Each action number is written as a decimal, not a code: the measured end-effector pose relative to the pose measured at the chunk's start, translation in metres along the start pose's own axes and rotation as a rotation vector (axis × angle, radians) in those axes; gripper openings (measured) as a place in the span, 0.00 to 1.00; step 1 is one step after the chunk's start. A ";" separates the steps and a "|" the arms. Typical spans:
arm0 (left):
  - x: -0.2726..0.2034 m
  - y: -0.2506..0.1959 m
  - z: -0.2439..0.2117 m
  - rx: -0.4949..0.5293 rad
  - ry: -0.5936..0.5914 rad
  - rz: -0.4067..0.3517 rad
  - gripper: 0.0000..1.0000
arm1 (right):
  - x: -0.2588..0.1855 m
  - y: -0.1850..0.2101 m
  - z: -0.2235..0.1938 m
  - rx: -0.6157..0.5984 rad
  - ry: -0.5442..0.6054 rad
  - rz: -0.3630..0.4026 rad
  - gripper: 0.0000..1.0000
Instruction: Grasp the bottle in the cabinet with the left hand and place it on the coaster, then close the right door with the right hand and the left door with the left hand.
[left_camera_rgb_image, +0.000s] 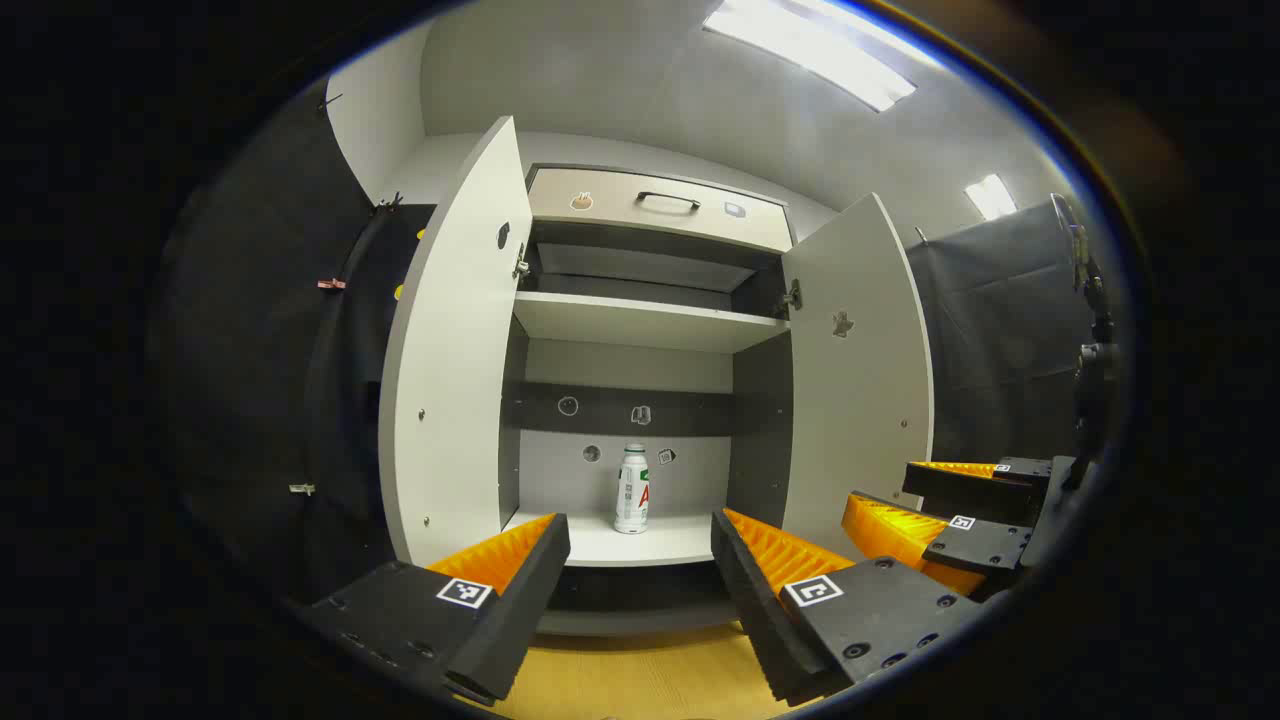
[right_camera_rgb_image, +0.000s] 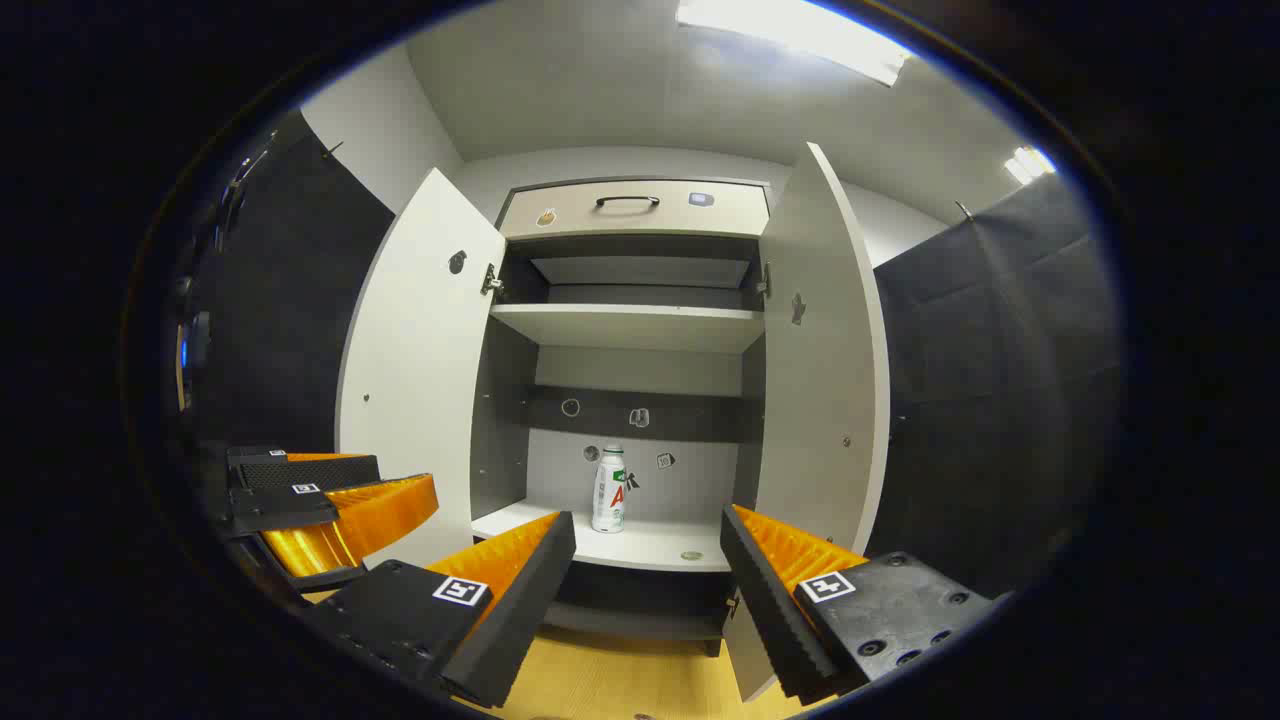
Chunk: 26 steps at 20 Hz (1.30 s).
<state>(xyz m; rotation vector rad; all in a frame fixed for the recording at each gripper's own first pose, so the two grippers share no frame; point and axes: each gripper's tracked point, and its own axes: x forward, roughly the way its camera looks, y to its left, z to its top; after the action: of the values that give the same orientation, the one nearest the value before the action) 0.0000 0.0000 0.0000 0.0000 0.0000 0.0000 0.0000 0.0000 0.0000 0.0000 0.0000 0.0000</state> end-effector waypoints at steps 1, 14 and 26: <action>0.000 0.001 0.001 0.001 -0.001 -0.001 0.90 | 0.000 0.000 0.000 -0.001 0.002 -0.003 0.97; 0.001 0.007 -0.004 0.014 0.012 -0.002 0.90 | 0.001 0.002 -0.002 -0.004 0.013 -0.015 0.97; -0.001 0.019 0.001 0.043 0.011 -0.062 0.90 | -0.023 -0.009 -0.012 -0.052 0.088 -0.126 0.97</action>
<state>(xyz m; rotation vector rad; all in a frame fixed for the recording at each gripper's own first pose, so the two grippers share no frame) -0.0013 0.0195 0.0009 0.0434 0.0110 -0.0624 -0.0235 -0.0093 -0.0123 -0.0521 0.0878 -0.1262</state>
